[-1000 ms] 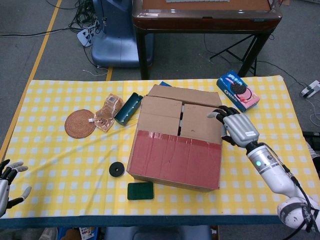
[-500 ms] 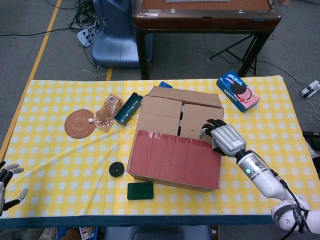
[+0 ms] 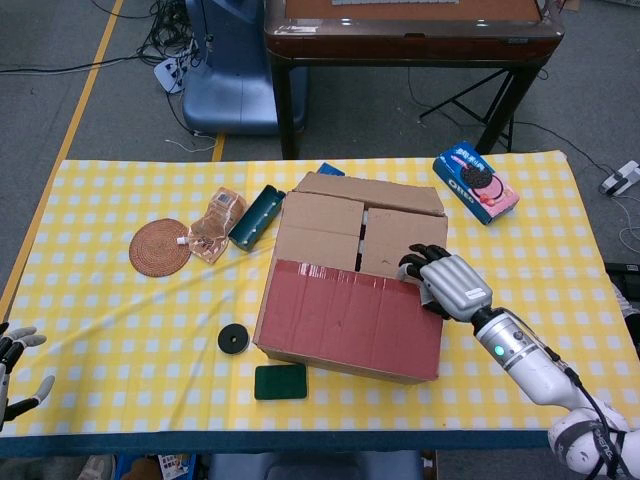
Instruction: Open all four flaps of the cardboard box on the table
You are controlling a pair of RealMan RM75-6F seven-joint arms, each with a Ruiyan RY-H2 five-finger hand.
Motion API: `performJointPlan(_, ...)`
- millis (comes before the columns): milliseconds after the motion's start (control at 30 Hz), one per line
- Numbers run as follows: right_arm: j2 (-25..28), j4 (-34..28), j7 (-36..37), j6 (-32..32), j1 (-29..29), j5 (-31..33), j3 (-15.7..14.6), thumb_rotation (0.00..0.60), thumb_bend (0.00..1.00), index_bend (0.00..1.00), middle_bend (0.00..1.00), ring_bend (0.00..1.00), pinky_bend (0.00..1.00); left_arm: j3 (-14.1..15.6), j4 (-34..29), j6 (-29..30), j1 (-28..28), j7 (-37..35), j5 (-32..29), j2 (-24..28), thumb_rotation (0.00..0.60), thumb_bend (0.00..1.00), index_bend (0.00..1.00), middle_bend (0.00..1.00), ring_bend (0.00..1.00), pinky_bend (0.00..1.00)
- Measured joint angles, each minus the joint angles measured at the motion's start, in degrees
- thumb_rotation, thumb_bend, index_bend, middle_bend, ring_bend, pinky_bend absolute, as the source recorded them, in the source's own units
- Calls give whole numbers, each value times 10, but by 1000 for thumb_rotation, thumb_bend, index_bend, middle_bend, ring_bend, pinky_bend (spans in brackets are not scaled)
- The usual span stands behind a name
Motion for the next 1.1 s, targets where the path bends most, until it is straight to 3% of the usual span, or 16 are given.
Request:
performJointPlan(300,38,-30,120,25,-27,-27,12,600,1000,372,256,100,125,-4,-8,-2,-4,10,1,1,600,276,380,248,106,0)
performJointPlan(400,53,-40,194,17,-33,-32,15,600,1000,372,257,100,125,-7,-10,-2,-6,14,-1,0,600,276,380,248,106,0)
performJointPlan(600,84,-44,413,-24,-40,-68,20,600,1000,372,256,100,125,-8,-17,-6,-11,26,2,-1,600,277,381,247,106,0)
performJointPlan(900,119,-17,766,-28,-45,-223,-1,600,1000,372,256,100,125,-9,-24,-3,-11,35,4,1,600,276,381,247,106,0)
performJointPlan(1100,142,22,949,35,-39,-366,-52,600,1000,372,249,103,125,-10,-27,1,-11,38,6,3,600,276,381,248,106,0)
